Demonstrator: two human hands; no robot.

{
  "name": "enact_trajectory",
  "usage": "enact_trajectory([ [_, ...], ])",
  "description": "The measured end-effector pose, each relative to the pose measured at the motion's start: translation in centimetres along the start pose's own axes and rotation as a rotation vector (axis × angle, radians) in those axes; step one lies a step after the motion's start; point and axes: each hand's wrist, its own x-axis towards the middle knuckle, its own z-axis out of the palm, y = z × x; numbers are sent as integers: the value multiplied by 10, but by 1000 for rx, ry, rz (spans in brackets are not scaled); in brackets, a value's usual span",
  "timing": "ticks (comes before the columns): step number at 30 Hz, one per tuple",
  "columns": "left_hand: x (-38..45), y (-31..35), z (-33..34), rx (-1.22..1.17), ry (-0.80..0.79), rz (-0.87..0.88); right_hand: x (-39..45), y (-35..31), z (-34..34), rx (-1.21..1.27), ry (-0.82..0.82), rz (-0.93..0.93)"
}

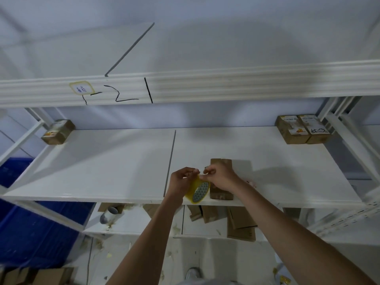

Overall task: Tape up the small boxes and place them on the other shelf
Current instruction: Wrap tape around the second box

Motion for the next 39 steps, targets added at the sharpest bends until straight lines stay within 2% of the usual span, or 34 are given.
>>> enact_trajectory([
  [8, -18, -6, 0, 54, 13, -15, -7, 7, 5, 204, 41, 32],
  [12, -27, -9, -10, 87, -113, -13, -7, 11, 9, 115, 60, -17],
  [15, -30, -12, -19, 38, -240, -76, -6, 8, 13, 69, 79, -11],
  [19, -31, -20, -37, 50, -300, -99, -7, -5, 24, 42, 82, 13],
  [28, -34, -47, -88, -80, -160, -281, -2, -41, 78, -47, 60, 40],
  [33, -30, -73, -109, -32, -109, -317, -1, -47, 112, -108, 57, 66],
  [37, -26, -89, -116, 157, -39, -350, -1, -53, 129, -133, 60, 64],
  [39, -25, -95, -117, 153, -22, -384, 0, -55, 134, -143, 81, 69],
])
